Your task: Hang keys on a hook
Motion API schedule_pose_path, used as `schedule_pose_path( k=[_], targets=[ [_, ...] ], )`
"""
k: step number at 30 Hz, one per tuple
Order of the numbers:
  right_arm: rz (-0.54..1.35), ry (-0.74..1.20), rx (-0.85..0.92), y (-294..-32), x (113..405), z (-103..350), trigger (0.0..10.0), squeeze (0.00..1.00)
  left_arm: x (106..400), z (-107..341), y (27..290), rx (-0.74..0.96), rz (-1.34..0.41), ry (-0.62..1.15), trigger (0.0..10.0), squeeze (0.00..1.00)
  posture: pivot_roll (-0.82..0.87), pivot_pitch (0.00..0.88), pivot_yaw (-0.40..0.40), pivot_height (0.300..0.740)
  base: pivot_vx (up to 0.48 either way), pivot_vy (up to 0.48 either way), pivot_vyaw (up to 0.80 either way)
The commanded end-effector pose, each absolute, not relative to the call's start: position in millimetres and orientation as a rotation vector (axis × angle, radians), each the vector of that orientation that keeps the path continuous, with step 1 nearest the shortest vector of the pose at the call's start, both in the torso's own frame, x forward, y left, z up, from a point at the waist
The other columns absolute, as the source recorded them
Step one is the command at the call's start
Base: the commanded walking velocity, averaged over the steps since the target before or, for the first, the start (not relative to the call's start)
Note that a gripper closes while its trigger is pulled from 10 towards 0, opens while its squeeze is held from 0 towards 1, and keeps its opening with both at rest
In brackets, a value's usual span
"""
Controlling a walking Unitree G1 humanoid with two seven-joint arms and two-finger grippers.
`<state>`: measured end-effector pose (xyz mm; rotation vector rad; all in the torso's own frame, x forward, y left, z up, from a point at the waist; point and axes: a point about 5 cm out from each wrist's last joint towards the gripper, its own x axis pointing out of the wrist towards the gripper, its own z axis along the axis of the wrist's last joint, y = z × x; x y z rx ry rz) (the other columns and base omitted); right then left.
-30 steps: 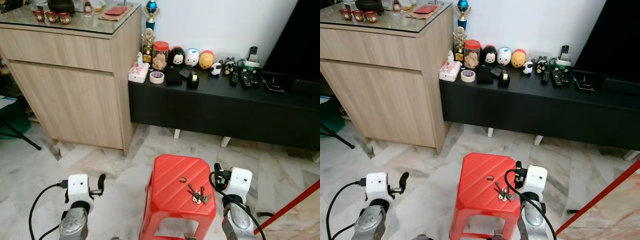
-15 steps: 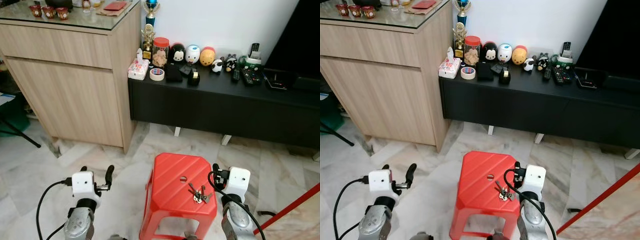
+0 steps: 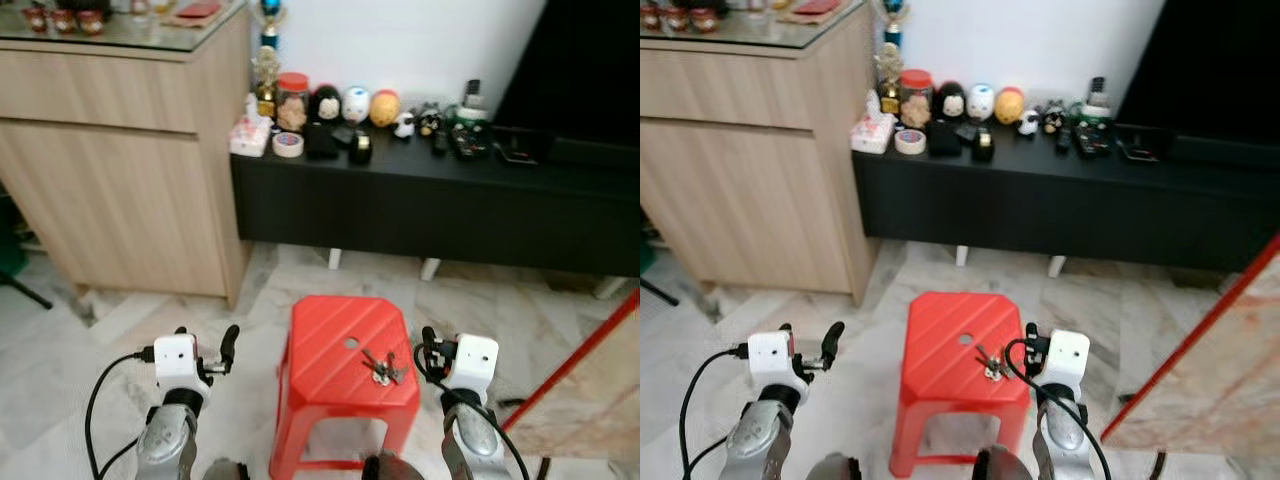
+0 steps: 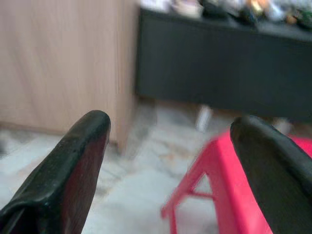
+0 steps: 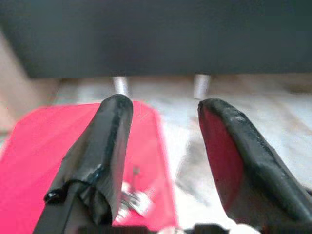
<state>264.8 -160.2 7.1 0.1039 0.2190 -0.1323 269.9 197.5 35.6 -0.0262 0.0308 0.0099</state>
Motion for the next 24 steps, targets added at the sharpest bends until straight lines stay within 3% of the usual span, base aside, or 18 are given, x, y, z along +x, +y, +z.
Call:
schedule_pose_path(
  k=[1, 8, 13, 15, 24],
  targets=[
    [-0.12, 0.232, 0.104, -158.2, 263.1, 4.6, 10.0, 0.0, 264.7, 27.5, 196.4, -0.027, 0.004, 0.075, 10.0, 0.0, 0.07, 0.017, -0.092, 0.644, 0.0, 0.0, 0.0],
    [-0.079, 0.232, 0.099, -154.8, 262.2, 3.8, 10.0, 0.0, 267.6, 29.2, 195.6, -0.03, 0.002, 0.078, 10.0, 0.0, 0.06, 0.016, -0.09, 0.644, 0.0, 0.0, 0.0],
    [-0.064, 0.229, 0.107, -153.1, 262.0, 3.8, 10.0, 0.0, 268.8, 30.5, 194.3, -0.032, -0.003, 0.076, 10.0, 0.0, 0.06, 0.016, -0.09, 0.644, 0.0, 0.0, 0.67],
    [-0.062, 0.231, 0.109, -152.6, 262.1, 3.4, 10.0, 0.0, 269.1, 30.8, 193.7, -0.034, -0.005, 0.075, 10.0, 0.0, 0.06, 0.015, -0.091, 0.644, 0.244, 0.0, 0.8],
    [-0.052, 0.249, 0.115, -151.5, 261.6, 0.7, 10.0, 0.0, 270.2, 30.8, 191.0, -0.038, -0.015, 0.077, 10.0, 0.0, 0.06, 0.015, -0.092, 0.644, 0.277, 0.0, 0.0]
  ],
)
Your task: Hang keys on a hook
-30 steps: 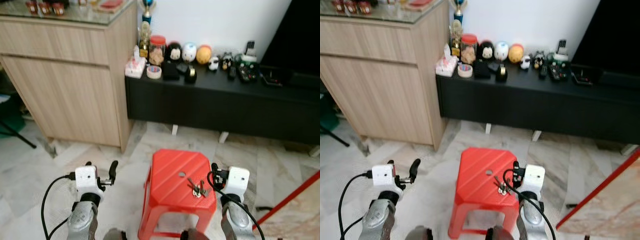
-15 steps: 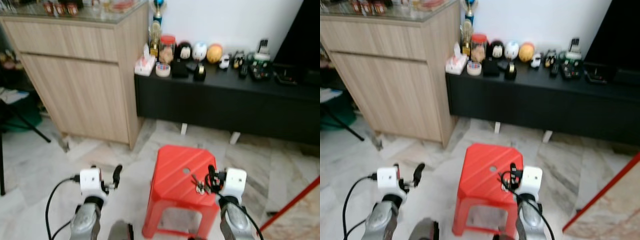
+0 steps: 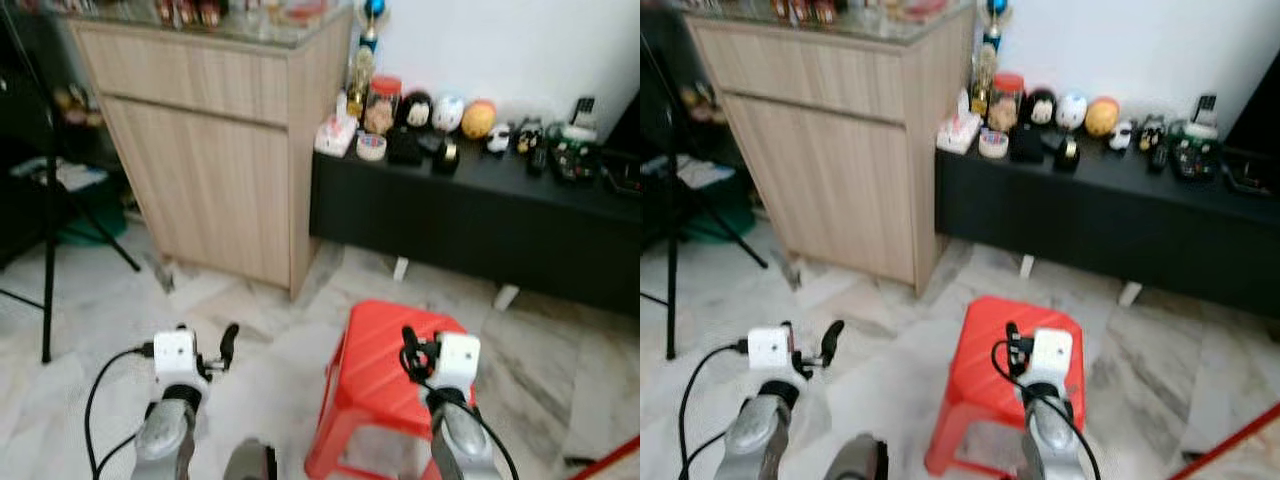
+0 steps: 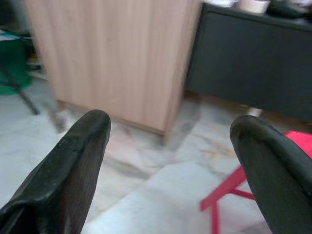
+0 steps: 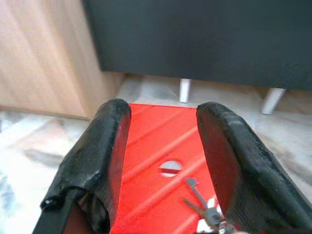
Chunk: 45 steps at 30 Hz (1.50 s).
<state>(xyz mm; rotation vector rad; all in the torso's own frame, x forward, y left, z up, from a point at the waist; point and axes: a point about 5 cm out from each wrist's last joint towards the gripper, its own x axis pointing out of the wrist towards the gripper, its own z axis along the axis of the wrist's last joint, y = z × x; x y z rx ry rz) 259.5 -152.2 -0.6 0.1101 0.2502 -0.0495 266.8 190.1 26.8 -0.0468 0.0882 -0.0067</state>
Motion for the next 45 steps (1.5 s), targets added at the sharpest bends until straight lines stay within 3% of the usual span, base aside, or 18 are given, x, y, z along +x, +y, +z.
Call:
schedule_pose_path(
  k=[1, 19, 26, 32, 40, 45],
  targets=[
    [-0.052, 0.246, 0.114, -152, 262, 1, 10.0, 0.0, 270, 31, 191, -0.039, -0.016, 0.078, 10.0, 0.0, 0.06, 0.015, -0.092, 0.644, 0.285, 0.0, 0.0],
    [-0.108, 0.255, 0.13, -157, 264, -1, 10.0, 0.0, 272, 32, 183, -0.03, -0.061, 0.076, 10.0, 0.0, 0.06, 0.02, -0.09, 0.644, 0.237, 0.0, 0.0],
    [-0.233, 0.242, 0.058, -177, 259, 1, 10.0, 0.0, 271, 30, 184, -0.029, -0.066, 0.086, 10.0, 0.0, 0.07, 0.025, -0.09, 0.644, 0.0, 0.0, 0.0],
    [-0.238, 0.4, -0.117, -189, 241, -16, 10.0, 0.0, 270, 28, 183, -0.023, -0.075, 0.101, 10.0, 0.0, 0.06, 0.025, -0.088, 0.644, 0.0, 0.0, 0.0],
    [-0.261, 0.609, -0.197, -198, 229, -36, 10.0, 0.0, 271, 27, 182, -0.017, -0.083, 0.108, 10.0, 0.0, 0.06, 0.025, -0.087, 0.644, 0.0, 0.0, 0.0],
    [-0.096, 0.725, -0.254, -188, 227, -45, 10.0, 0.0, 270, 27, 182, -0.01, -0.089, 0.112, 10.0, 0.0, 0.06, 0.025, -0.087, 0.644, 0.0, 0.0, 0.0]
  ],
)
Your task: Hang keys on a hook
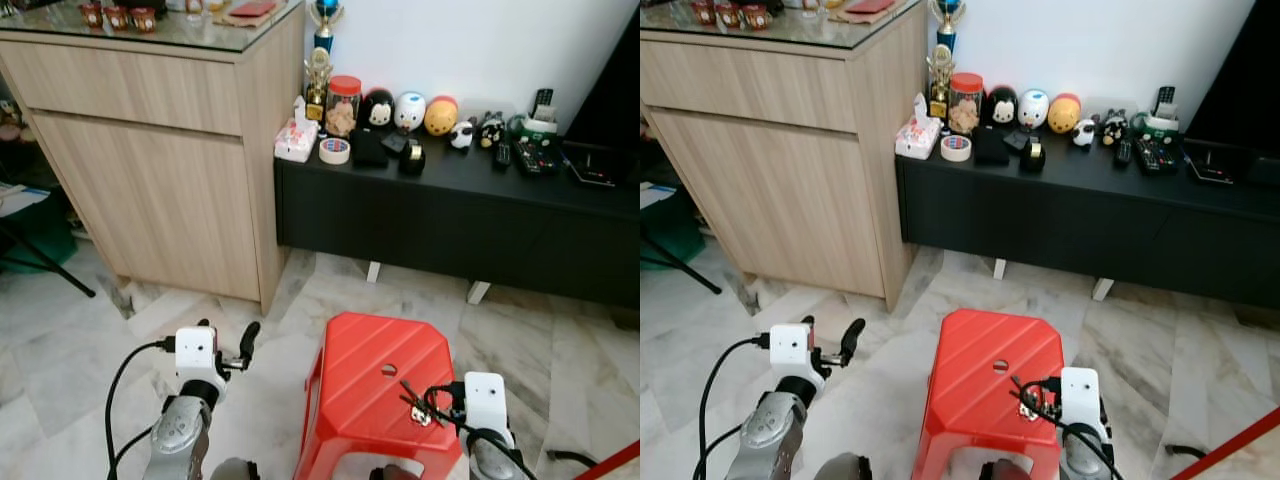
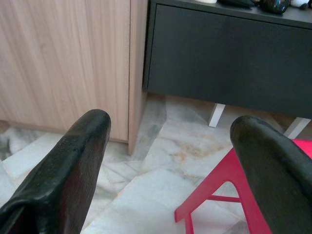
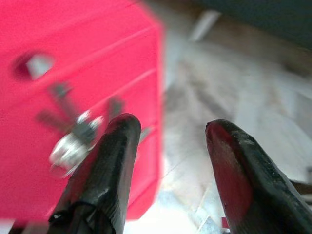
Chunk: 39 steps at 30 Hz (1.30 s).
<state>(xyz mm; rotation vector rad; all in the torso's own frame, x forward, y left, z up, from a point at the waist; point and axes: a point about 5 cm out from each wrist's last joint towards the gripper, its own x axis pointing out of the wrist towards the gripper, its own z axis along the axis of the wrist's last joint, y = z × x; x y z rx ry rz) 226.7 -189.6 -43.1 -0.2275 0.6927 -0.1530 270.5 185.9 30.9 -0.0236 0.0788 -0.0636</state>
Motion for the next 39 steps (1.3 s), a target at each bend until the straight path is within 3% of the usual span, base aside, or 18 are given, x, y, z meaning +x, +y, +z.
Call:
schedule_pose_path(
  k=[1, 7, 19, 30, 39],
  targets=[
    [-0.075, 0.729, -0.266, -187, 227, -46, 10.0, 0.0, 270, 26, 182, -0.009, -0.09, 0.112, 10.0, 0.0, 0.06, 0.025, -0.087, 0.644, 0.0, 0.0, 0.0],
    [-0.008, 0.824, -0.256, -186, 222, -53, 10.0, 0.0, 269, 25, 181, -0.007, -0.094, 0.117, 10.0, 0.0, 0.06, 0.028, -0.085, 0.644, 0.0, 0.0, 0.0],
    [-0.059, 0.833, -0.252, -200, 228, -52, 10.0, 0.0, 268, 25, 182, 0.003, -0.099, 0.122, 10.0, 0.0, 0.06, 0.035, -0.078, 0.644, 0.0, 0.0, 0.0],
    [-0.054, 0.843, -0.19, -196, 235, -51, 10.0, 0.0, 272, 28, 180, 0.013, -0.114, 0.115, 10.0, 0.0, 0.07, 0.038, -0.072, 0.644, 0.0, 0.0, 0.0],
    [-0.11, 0.493, 0.021, -180, 265, -20, 10.0, 0.0, 270, 29, 181, 0.025, -0.106, 0.096, 10.0, 0.0, 0.08, 0.048, -0.069, 0.644, 0.0, 0.0, 0.0]
  ],
)
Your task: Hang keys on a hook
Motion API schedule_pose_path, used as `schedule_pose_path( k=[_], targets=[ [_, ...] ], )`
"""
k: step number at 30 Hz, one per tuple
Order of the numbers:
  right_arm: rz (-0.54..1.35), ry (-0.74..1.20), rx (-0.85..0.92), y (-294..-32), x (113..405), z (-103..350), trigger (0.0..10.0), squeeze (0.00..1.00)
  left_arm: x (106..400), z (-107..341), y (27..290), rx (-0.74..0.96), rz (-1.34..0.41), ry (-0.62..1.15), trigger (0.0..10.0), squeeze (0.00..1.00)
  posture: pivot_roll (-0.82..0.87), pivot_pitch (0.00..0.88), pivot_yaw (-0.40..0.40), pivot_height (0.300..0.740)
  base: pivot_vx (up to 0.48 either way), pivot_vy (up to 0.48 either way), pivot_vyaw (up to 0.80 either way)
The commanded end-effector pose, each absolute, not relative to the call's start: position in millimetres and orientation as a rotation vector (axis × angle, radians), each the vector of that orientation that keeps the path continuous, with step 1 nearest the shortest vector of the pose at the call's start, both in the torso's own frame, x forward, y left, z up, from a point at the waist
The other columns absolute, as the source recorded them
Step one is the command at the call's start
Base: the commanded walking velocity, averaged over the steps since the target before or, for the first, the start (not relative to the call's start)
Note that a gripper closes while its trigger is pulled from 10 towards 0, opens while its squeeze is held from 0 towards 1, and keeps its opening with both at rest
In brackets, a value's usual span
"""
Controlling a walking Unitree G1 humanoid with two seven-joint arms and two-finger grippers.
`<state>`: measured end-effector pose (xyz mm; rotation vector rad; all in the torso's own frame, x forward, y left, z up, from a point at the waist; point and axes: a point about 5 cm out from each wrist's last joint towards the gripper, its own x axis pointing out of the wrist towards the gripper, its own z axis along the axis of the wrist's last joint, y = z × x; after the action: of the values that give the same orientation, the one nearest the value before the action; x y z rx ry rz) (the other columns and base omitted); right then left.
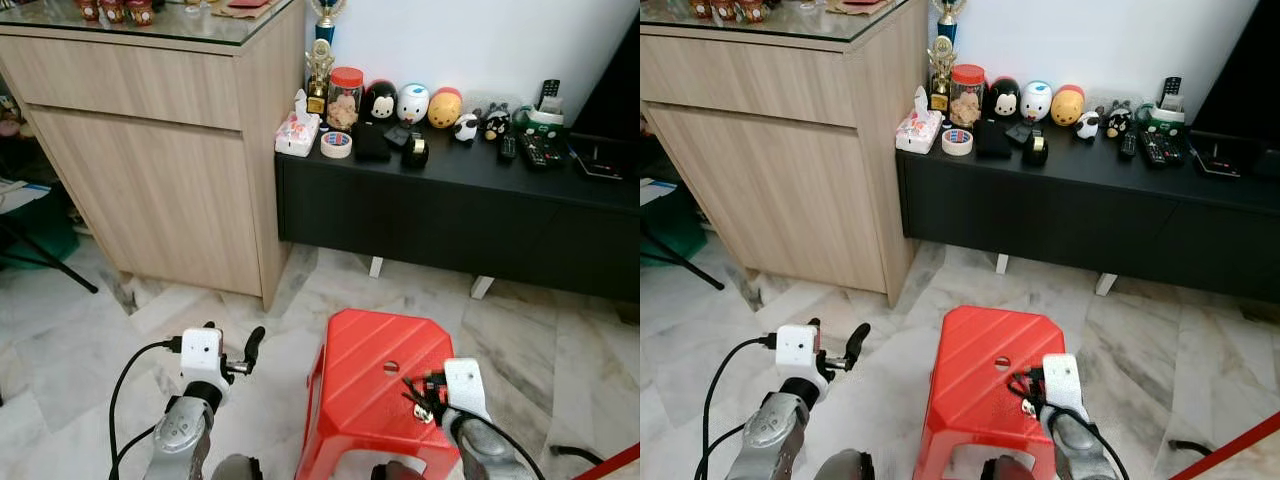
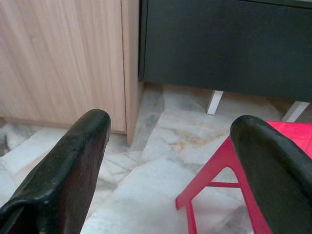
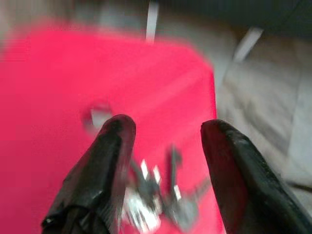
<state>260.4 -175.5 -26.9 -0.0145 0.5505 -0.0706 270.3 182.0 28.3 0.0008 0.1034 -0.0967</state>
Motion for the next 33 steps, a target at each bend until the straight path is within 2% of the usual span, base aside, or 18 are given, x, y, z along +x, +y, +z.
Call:
schedule_pose_path(
  k=[1, 6, 18, 24, 33],
  targets=[
    [-0.123, 0.464, 0.04, -178, 266, -18, 10.0, 0.0, 270, 30, 181, 0.026, -0.095, 0.086, 10.0, 0.0, 0.08, 0.05, -0.067, 0.644, 0.0, 0.0, 0.0],
    [-0.114, 0.441, 0.041, -174, 264, -18, 10.0, 0.0, 272, 32, 181, 0.017, -0.081, 0.078, 10.0, 0.0, 0.08, 0.056, -0.062, 0.629, 0.0, 0.0, 0.0],
    [-0.153, 0.472, 0.025, -181, 267, -19, 10.0, 0.0, 270, 31, 183, 0.026, -0.084, 0.084, 10.0, 0.0, 0.08, 0.048, -0.059, 0.629, 0.0, 0.0, 0.0],
    [-0.169, 0.454, 0.046, -182, 269, -17, 10.0, 0.0, 270, 30, 182, 0.029, -0.091, 0.088, 10.0, 0.0, 0.08, 0.035, -0.054, 0.6, 0.0, 0.0, 0.0],
    [-0.199, 0.651, -0.063, -190, 258, -34, 10.0, 0.0, 270, 30, 180, 0.034, -0.106, 0.093, 10.0, 0.0, 0.09, 0.028, -0.05, 0.6, 0.0, 0.0, 0.0]
  ],
)
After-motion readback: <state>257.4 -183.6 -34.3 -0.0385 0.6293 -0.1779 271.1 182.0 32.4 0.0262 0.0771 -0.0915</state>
